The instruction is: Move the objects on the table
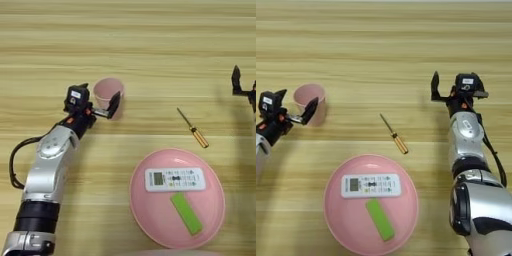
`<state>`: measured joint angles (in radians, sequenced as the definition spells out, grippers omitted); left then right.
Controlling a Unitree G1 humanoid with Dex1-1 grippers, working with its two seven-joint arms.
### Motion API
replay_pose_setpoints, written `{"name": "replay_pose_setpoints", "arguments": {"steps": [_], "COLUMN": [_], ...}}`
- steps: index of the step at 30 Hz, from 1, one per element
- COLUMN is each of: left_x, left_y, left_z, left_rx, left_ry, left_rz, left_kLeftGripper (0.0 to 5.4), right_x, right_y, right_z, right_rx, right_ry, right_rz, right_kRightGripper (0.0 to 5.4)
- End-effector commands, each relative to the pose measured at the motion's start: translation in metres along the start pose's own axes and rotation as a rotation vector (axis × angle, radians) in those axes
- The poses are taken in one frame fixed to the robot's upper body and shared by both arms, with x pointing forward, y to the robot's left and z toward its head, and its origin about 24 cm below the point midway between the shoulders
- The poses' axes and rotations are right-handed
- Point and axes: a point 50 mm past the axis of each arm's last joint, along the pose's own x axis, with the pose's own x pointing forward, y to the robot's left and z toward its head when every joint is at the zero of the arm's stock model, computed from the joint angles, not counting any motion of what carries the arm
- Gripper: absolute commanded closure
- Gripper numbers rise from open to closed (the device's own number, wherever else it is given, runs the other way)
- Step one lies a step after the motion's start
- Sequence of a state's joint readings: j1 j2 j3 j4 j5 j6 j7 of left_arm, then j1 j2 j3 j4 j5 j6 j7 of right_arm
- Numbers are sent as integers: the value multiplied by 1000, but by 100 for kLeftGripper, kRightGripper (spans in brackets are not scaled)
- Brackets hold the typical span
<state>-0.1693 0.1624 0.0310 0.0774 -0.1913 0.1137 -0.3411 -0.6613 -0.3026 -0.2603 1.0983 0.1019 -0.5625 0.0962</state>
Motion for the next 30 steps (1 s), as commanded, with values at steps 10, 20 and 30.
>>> {"name": "replay_pose_setpoints", "arguments": {"steps": [10,20,30], "left_x": [-9,-6,5], "left_y": [0,-3,1], "left_z": [-13,-18,-25], "left_rx": [20,11,11], "left_ry": [94,114,126], "left_rz": [6,-19,-13], "left_kLeftGripper": [0,0,0], "right_x": [6,7,7], "right_y": [5,7,10], "right_z": [9,9,9], "right_rx": [-14,-16,-17], "right_ry": [-34,-29,-34], "right_rz": [14,13,20], "right_kRightGripper": [3,3,3]}}
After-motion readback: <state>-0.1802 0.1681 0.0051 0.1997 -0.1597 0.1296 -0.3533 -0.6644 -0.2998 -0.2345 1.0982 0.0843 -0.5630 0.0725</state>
